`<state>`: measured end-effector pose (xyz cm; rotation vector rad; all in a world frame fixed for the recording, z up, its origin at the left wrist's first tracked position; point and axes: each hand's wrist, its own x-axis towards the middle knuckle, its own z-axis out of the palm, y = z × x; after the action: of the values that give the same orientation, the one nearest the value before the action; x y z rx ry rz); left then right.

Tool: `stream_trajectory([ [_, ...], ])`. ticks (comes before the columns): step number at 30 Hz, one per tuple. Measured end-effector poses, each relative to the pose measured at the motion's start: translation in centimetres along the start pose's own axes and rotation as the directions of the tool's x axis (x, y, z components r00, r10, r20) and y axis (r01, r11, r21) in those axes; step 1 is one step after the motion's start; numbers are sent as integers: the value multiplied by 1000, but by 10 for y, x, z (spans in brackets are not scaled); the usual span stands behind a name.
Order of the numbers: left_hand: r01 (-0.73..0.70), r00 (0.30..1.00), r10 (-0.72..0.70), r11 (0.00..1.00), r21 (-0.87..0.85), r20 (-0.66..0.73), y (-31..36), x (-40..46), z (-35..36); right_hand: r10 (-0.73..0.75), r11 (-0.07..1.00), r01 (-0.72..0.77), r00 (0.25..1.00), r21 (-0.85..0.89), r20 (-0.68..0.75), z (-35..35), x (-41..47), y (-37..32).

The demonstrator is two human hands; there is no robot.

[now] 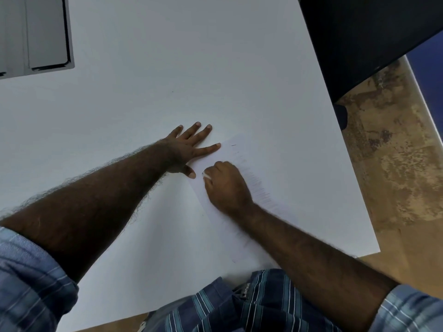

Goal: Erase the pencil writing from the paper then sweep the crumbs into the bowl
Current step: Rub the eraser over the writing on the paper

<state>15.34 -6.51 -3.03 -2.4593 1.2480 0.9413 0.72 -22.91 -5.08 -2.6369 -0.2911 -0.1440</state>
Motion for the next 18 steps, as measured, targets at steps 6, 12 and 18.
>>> stream_trajectory([
  [6, -4, 1000, 4, 1000, 1, -11, 0, -1, 1, 228, 972, -235, 957, -20, -177, -26, 21, 64],
  [12, 0, 1000, 0, 1000, 10, 1, 0, -1, 0, 168, 986, -165, 980, 32, -112, -8, 15, 35],
  [18, 0, 1000, 0, 1000, 1, 6, 1, -1, -1, -35, 999, 36, 998, 18, -57, -1, 5, 13],
])
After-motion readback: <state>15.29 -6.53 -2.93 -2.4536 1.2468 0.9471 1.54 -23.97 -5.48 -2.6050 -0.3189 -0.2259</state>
